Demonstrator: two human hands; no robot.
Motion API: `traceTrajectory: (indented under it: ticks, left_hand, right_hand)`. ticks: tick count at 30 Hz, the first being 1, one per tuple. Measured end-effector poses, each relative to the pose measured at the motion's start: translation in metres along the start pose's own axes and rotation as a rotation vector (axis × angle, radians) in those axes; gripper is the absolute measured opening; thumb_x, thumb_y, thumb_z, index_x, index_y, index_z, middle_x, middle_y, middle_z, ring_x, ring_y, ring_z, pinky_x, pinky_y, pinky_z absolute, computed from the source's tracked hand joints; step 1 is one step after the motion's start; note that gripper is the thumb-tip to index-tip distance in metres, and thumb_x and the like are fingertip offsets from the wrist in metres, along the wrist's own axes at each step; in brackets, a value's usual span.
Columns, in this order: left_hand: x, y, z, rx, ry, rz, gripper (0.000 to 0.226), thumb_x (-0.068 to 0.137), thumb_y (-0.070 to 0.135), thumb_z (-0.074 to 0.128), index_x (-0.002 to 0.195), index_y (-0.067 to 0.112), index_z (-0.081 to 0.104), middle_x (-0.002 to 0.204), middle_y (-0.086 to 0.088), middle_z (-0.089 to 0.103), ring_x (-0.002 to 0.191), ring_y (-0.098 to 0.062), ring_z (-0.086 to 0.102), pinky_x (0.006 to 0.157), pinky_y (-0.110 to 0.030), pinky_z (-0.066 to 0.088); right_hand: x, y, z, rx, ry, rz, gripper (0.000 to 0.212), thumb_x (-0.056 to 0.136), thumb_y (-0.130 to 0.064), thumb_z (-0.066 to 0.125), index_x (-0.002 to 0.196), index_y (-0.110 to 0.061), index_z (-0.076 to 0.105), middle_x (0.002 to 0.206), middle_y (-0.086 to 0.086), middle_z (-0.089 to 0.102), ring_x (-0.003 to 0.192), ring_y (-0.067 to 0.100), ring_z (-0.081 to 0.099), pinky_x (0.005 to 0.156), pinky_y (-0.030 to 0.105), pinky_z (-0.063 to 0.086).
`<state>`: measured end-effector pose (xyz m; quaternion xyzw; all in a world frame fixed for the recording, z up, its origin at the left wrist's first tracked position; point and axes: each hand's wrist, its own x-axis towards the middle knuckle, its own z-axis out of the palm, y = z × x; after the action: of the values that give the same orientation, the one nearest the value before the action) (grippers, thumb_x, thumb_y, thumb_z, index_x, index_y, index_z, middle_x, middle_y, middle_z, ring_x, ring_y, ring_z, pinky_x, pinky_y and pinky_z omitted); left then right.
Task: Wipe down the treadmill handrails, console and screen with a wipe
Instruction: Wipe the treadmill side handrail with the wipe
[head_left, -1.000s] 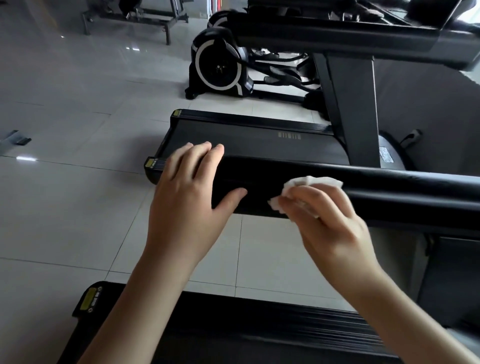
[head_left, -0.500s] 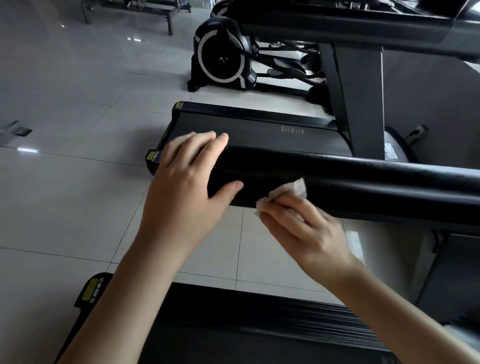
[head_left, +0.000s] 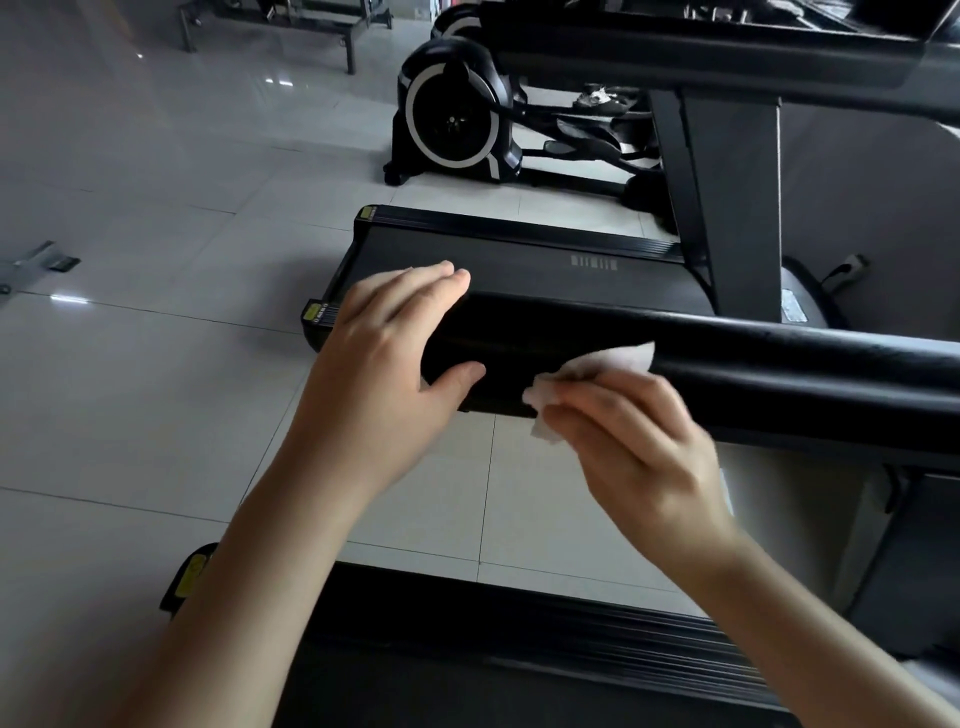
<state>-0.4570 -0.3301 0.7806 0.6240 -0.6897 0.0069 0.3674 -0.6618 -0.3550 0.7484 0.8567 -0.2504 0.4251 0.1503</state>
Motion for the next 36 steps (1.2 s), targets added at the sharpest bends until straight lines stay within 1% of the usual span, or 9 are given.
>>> traceTrajectory:
  ticks: [5, 9, 14, 18, 21, 27, 31, 33, 36]
  left_hand:
    - [-0.001, -0.001, -0.003, -0.057, -0.011, -0.044, 0.059, 0.075, 0.026, 0.067, 0.131, 0.01, 0.058, 0.134, -0.005, 0.056, 0.125, -0.022, 0.044, 0.099, -0.004, 0.019]
    - [0.001, -0.005, -0.005, -0.08, -0.031, -0.029, 0.06, 0.074, 0.016, 0.076, 0.131, 0.01, 0.058, 0.133, -0.005, 0.057, 0.125, -0.021, 0.044, 0.098, 0.002, 0.017]
    - [0.0, -0.003, -0.003, -0.086, -0.031, -0.056, 0.058, 0.076, 0.02, 0.071, 0.131, 0.008, 0.057, 0.135, -0.006, 0.055, 0.127, -0.023, 0.044, 0.099, 0.0, 0.017]
    - [-0.004, -0.003, 0.001, -0.104, -0.01, -0.045, 0.058, 0.079, 0.019, 0.073, 0.133, 0.01, 0.056, 0.138, -0.008, 0.051, 0.13, -0.021, 0.038, 0.102, 0.001, 0.014]
    - [-0.007, -0.002, 0.002, -0.129, 0.013, -0.082, 0.059, 0.079, 0.013, 0.076, 0.135, 0.015, 0.055, 0.138, -0.007, 0.047, 0.129, -0.016, 0.032, 0.098, 0.004, 0.014]
    - [-0.005, 0.0, 0.0, -0.141, -0.011, -0.117, 0.059, 0.079, 0.017, 0.076, 0.135, 0.021, 0.055, 0.137, 0.0, 0.047, 0.128, -0.01, 0.034, 0.093, 0.001, 0.018]
    - [-0.004, -0.001, -0.001, -0.129, -0.011, -0.12, 0.059, 0.077, 0.019, 0.077, 0.132, 0.022, 0.057, 0.134, 0.0, 0.05, 0.127, -0.016, 0.04, 0.09, -0.003, 0.02]
    - [-0.003, -0.001, -0.001, -0.13, -0.007, -0.119, 0.059, 0.076, 0.018, 0.079, 0.131, 0.021, 0.058, 0.133, -0.001, 0.052, 0.126, -0.019, 0.043, 0.091, -0.005, 0.021]
    - [-0.003, -0.002, -0.002, -0.151, -0.013, -0.124, 0.06, 0.075, 0.017, 0.079, 0.132, 0.019, 0.058, 0.133, -0.002, 0.052, 0.127, -0.02, 0.044, 0.093, -0.007, 0.022]
  right_hand:
    - [0.011, -0.002, -0.009, -0.005, 0.047, 0.065, 0.02, 0.095, 0.0, 0.057, 0.088, 0.001, 0.075, 0.1, 0.005, 0.071, 0.093, 0.021, 0.058, 0.082, 0.026, 0.052]
    - [0.034, -0.001, -0.008, -0.012, 0.12, 0.227, 0.018, 0.083, 0.012, 0.063, 0.087, -0.001, 0.075, 0.093, 0.01, 0.07, 0.084, 0.027, 0.058, 0.083, 0.02, 0.043]
    - [0.053, -0.013, -0.003, 0.011, -0.011, 0.195, 0.023, 0.077, 0.013, 0.062, 0.085, -0.005, 0.074, 0.089, 0.004, 0.07, 0.08, 0.028, 0.062, 0.069, 0.033, 0.049]
    - [0.068, -0.009, -0.005, 0.033, -0.017, 0.32, 0.018, 0.086, -0.004, 0.058, 0.083, -0.011, 0.074, 0.085, -0.002, 0.071, 0.082, 0.025, 0.063, 0.076, 0.033, 0.048]
    - [0.079, -0.01, -0.006, 0.004, -0.15, 0.312, 0.015, 0.081, -0.012, 0.06, 0.085, -0.015, 0.074, 0.084, -0.003, 0.072, 0.082, 0.026, 0.064, 0.082, 0.035, 0.043]
    - [0.093, -0.003, -0.019, 0.068, -0.291, 0.302, 0.023, 0.077, -0.006, 0.056, 0.09, -0.012, 0.074, 0.084, 0.004, 0.069, 0.075, 0.027, 0.065, 0.062, 0.039, 0.055]
    - [0.109, -0.011, -0.016, 0.515, -0.246, 0.709, 0.035, 0.085, 0.011, 0.056, 0.1, -0.015, 0.074, 0.084, -0.001, 0.068, 0.062, 0.003, 0.065, 0.057, 0.011, 0.049]
    - [0.11, -0.006, -0.014, 0.739, -0.117, 0.937, 0.027, 0.088, 0.006, 0.06, 0.09, -0.017, 0.074, 0.077, 0.0, 0.072, 0.063, 0.005, 0.068, 0.055, 0.015, 0.051]
    - [0.105, -0.004, -0.007, 0.573, -0.092, 0.836, 0.02, 0.086, -0.002, 0.068, 0.087, -0.02, 0.075, 0.084, -0.002, 0.072, 0.073, 0.0, 0.065, 0.063, 0.01, 0.049]
